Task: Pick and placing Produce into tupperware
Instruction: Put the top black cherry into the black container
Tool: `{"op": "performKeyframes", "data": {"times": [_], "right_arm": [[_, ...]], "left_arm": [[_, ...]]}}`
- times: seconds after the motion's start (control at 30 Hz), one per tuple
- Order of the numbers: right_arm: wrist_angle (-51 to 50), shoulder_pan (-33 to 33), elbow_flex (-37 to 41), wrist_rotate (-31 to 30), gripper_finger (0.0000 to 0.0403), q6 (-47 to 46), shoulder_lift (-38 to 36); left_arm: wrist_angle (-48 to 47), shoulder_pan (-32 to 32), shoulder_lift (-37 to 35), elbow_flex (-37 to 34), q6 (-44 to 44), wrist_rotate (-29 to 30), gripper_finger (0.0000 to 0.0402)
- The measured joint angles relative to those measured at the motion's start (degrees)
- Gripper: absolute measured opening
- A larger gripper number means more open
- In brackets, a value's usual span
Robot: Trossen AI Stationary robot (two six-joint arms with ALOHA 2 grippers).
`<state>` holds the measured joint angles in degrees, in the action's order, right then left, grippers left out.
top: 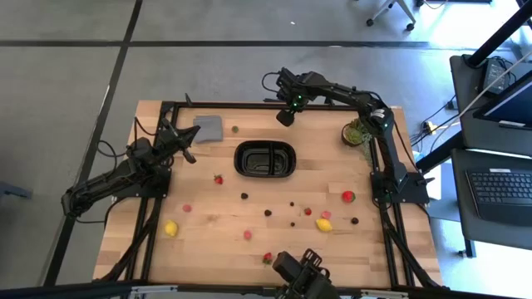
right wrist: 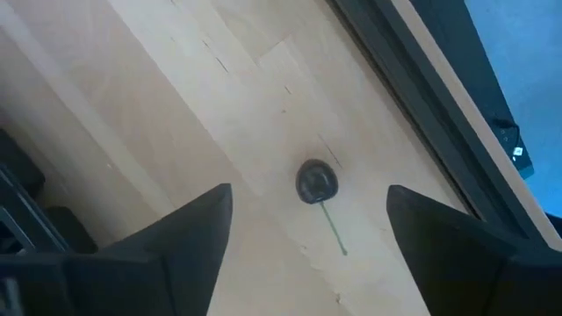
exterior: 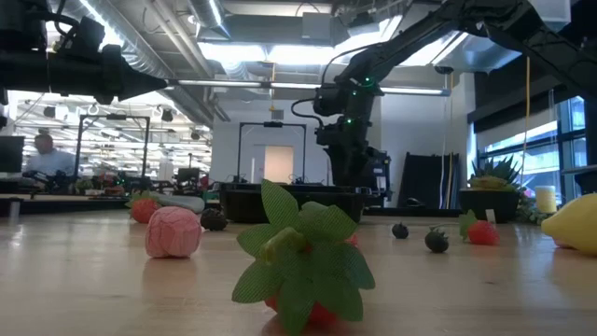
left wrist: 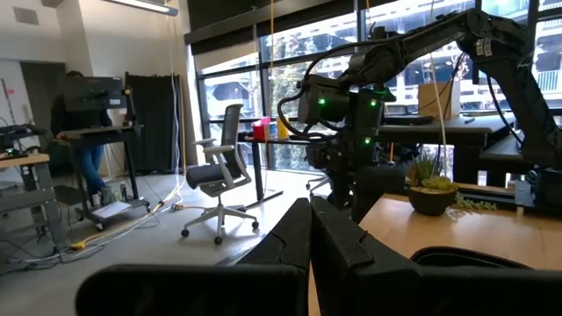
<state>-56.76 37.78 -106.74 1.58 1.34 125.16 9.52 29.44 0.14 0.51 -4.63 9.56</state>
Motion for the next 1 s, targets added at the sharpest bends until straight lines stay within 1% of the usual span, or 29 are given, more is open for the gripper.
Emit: {"op": "performKeyframes", "data": {"times": [0.23,0.37,0.67,0.87,1.0], "right_arm": [[2.55,-0.14,0.0,-0.02,0.0282,2.14,0.0],[2.64,-0.24,0.0,-0.02,0.0281,1.99,0.19],[-0.31,-0.33,0.07,-0.02,0.0281,2.26,3.55],[-0.32,-0.31,0.07,-0.12,0.0281,2.44,4.5],[-0.05,-0.56,0.07,-3.36,0.0281,3.86,4.52]], "left_arm": [[-0.02,-0.01,0.0,0.0,0.01,-0.02,0.0],[-0.02,-0.01,0.0,0.0,0.01,0.0,0.0],[-0.02,-0.01,0.0,0.0,0.01,-0.02,0.0],[-0.02,0.0,0.0,0.0,-0.01,-0.02,0.0],[-0.02,0.0,0.0,0.0,0.01,0.0,0.0]]}}
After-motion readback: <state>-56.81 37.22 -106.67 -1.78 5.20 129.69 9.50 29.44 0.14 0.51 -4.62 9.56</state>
